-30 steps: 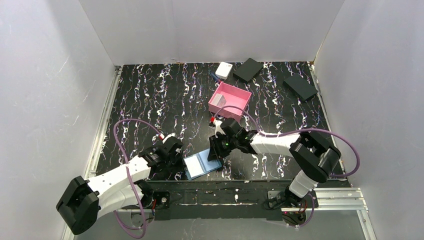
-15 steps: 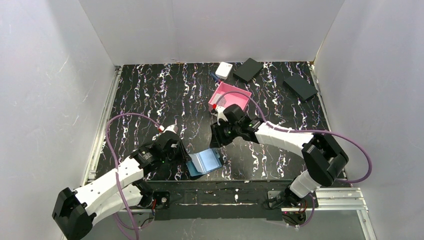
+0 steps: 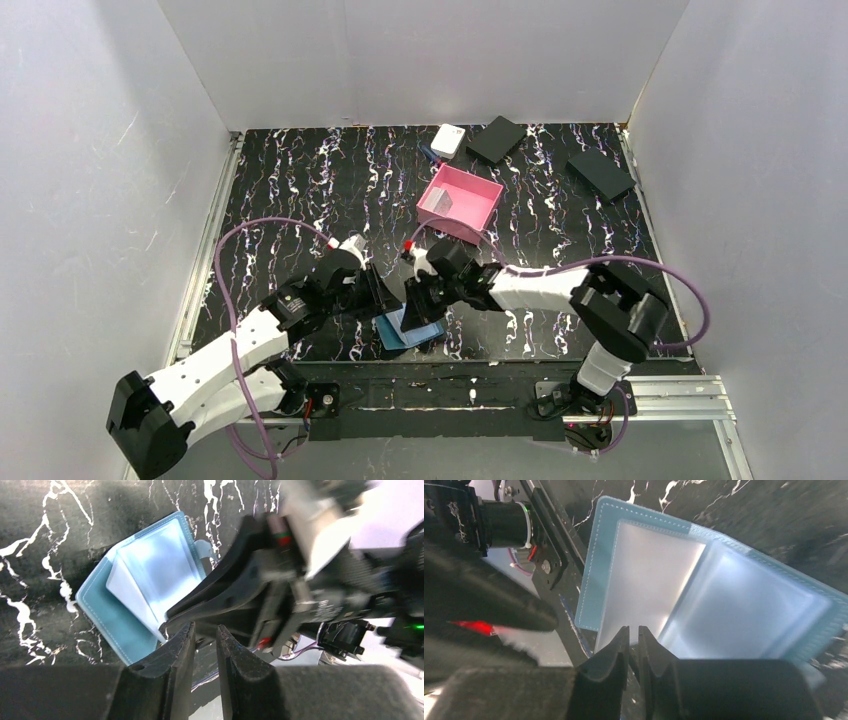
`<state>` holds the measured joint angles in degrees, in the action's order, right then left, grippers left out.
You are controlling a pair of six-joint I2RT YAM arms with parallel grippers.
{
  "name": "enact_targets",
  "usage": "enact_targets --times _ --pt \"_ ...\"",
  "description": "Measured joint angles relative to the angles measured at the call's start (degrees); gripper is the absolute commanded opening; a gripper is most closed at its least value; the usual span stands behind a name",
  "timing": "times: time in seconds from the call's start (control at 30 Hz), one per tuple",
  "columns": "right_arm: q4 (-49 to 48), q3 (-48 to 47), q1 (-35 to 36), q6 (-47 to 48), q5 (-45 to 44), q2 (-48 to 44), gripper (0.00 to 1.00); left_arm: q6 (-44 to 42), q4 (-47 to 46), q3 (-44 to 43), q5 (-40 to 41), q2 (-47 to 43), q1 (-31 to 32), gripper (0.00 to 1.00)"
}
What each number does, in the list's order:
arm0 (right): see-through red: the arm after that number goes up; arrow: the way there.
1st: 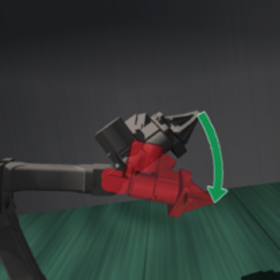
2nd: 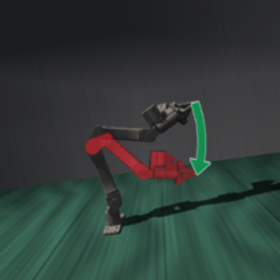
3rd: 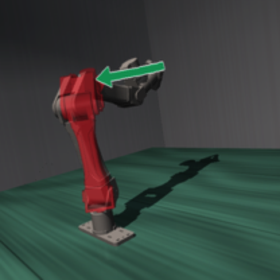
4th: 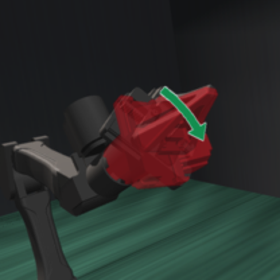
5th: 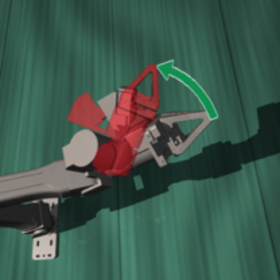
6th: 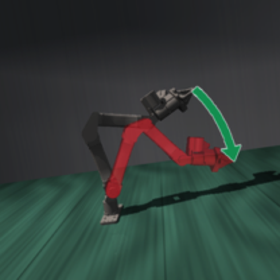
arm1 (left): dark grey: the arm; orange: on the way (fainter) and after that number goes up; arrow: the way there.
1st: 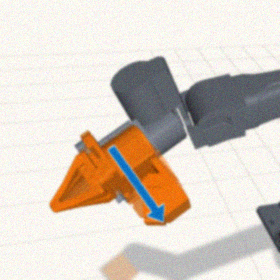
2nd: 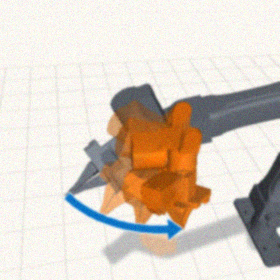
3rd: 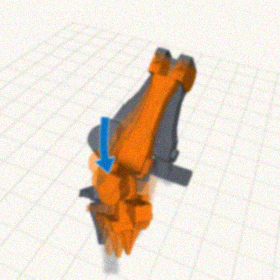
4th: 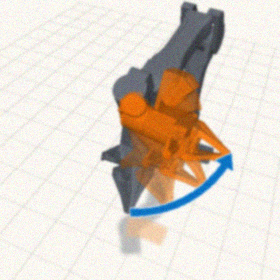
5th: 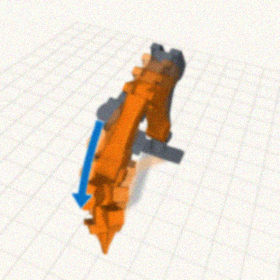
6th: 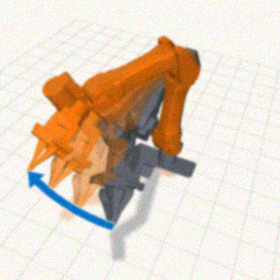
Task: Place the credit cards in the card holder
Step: Open the card holder at the center of the board.
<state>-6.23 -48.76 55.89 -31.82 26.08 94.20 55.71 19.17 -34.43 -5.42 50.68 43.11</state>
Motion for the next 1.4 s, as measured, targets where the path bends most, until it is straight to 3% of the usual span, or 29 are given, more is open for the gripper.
enact_targets --times 0.3,0.57,0.73,1.07,1.4 --pt "-11.9 1.3 2.0 -6.6 2.6 7.5 0.13 1.1 -2.1 -0.1 0.6 3.3 0.0 0.18" --pt "-19.9 4.1 2.0 -10.2 3.2 12.0 0.10 2.1 -4.3 5.0 1.3 6.8 0.0 0.10" --pt "-21.4 4.6 2.0 -10.9 3.8 12.1 0.17 2.5 -4.2 10.0 3.2 6.8 0.0 0.06" --pt "-8.3 4.0 0.8 -4.0 1.3 2.3 0.38 4.0 -5.7 14.9 4.5 4.5 0.0 0.03" --pt "0.4 4.5 -3.3 0.0 -0.9 -4.3 0.46 4.0 -3.6 15.1 5.0 2.7 0.0 0.02"
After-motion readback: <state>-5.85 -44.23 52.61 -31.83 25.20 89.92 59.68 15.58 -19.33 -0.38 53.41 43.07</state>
